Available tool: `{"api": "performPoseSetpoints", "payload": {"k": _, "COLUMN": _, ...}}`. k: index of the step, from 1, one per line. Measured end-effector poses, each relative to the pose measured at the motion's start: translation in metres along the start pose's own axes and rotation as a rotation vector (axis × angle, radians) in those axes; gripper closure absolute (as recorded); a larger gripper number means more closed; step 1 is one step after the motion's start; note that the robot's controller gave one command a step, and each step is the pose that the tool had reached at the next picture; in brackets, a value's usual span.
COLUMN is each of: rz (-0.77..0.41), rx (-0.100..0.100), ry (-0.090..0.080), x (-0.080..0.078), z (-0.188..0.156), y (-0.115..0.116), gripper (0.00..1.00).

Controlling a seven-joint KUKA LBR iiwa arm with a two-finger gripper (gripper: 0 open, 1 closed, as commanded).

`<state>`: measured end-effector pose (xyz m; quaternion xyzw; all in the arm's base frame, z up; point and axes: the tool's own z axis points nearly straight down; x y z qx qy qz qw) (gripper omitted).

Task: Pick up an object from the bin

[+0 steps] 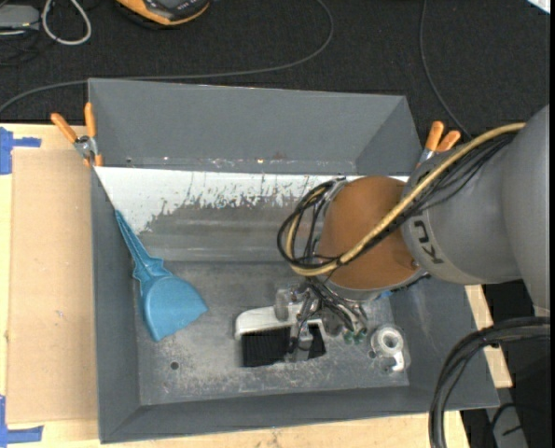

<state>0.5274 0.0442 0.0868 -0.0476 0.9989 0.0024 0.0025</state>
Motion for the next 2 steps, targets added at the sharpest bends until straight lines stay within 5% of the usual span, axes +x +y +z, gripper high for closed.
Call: {"api": "performPoseSetpoints", "payload": {"k": 2, "rz": 0.003, "rx": 0.0, "ry": 0.006, "x": 0.001, "z": -0.063, "y": 0.001, "gripper": 1.0}}
